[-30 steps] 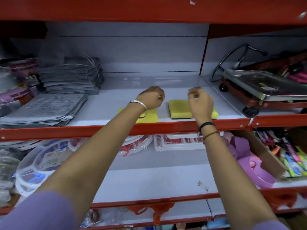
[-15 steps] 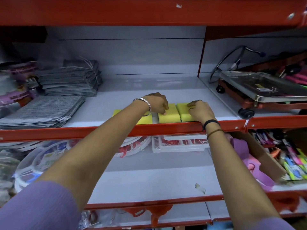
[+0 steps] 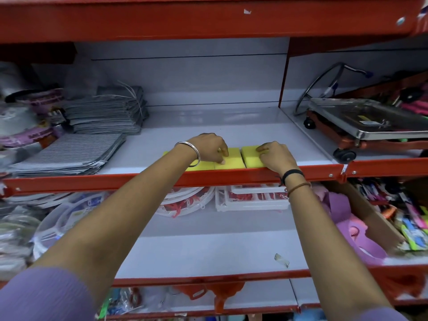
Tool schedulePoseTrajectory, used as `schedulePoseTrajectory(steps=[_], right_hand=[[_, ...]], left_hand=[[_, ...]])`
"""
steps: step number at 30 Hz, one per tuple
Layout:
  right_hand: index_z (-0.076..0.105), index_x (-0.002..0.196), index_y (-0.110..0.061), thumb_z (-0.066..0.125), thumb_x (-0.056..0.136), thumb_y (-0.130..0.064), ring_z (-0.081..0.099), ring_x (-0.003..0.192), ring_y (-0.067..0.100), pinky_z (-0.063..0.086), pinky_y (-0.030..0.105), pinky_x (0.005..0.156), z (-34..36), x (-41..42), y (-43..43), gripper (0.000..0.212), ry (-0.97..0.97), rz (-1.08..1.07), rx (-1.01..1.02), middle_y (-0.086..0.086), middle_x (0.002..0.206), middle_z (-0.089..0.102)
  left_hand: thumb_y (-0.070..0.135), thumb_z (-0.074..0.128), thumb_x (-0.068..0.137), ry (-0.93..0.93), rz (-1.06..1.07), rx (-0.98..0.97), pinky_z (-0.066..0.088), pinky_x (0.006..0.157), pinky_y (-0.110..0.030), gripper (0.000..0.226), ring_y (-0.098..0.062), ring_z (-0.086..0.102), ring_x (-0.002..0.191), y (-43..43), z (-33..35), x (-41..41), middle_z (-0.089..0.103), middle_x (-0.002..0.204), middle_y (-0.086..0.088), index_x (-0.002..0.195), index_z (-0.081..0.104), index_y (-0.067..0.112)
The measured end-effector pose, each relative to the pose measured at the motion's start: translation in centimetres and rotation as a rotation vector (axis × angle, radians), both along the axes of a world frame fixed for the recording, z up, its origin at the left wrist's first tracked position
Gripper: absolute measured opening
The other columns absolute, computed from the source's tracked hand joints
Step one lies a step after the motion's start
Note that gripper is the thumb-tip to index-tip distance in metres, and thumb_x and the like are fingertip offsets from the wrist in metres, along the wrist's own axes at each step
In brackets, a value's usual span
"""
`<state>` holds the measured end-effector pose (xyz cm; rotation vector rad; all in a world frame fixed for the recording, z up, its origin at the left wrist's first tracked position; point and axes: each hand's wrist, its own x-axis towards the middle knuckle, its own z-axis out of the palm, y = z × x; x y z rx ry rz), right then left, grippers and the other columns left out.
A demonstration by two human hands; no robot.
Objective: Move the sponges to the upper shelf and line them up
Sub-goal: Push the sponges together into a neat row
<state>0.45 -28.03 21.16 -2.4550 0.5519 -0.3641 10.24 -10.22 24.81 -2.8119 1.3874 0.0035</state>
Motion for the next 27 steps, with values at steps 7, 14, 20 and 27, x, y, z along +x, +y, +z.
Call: schedulePoseTrajectory(steps=[7, 14, 20, 27], right_hand=[[0.068, 0.118, -0.014, 0.044, 0.085, -0.001, 0.058, 0.115, 0.033, 0.048, 0.037, 0.102, 0.1, -0.5, 0.8, 0.043, -0.014, 0.023, 0.022, 0.012, 0.129, 0.063], [0.066, 0.121, -0.013, 0.046, 0.087, -0.001, 0.055, 0.121, 0.031, 0.043, 0.036, 0.107, -0.4, -0.7, 0.8, 0.041, 0.001, 0.051, -0.004, 0.01, 0.132, 0.061], [0.064, 0.125, -0.018, 0.044, 0.085, 0.001, 0.047, 0.126, 0.032, 0.042, 0.038, 0.104, -0.3, -0.8, 1.6, 0.048, 0.001, 0.05, -0.152, 0.012, 0.128, 0.064], [0.06, 0.129, -0.017, 0.04, 0.083, 0.005, 0.055, 0.12, 0.033, 0.046, 0.039, 0.104, -0.9, -0.8, 3.7, 0.055, 0.008, 0.222, -0.263, 0.012, 0.135, 0.059]], left_hand=[[0.029, 0.06, 0.089, -0.011, -0.018, -0.006, 0.04, 0.102, -0.033, 0.035, -0.021, 0.054, 0.117, 0.7, -0.5, -0.3, 0.06, 0.129, 0.0, 0.123, 0.06, 0.018], [0.02, 0.055, 0.09, 0.01, -0.012, -0.053, 0.042, 0.104, -0.036, 0.036, -0.022, 0.052, 0.122, 1.0, -1.5, -0.9, 0.057, 0.133, -0.001, 0.125, 0.059, 0.017], [0.019, 0.052, 0.092, 0.034, 0.006, -0.093, 0.039, 0.106, -0.036, 0.035, -0.023, 0.05, 0.124, 1.3, -1.7, -1.4, 0.056, 0.134, -0.002, 0.126, 0.058, 0.017], [0.008, 0.039, 0.092, 0.025, 0.029, -0.205, 0.04, 0.106, -0.035, 0.039, -0.024, 0.05, 0.126, 2.3, -2.6, -2.6, 0.055, 0.136, 0.001, 0.123, 0.061, 0.014]])
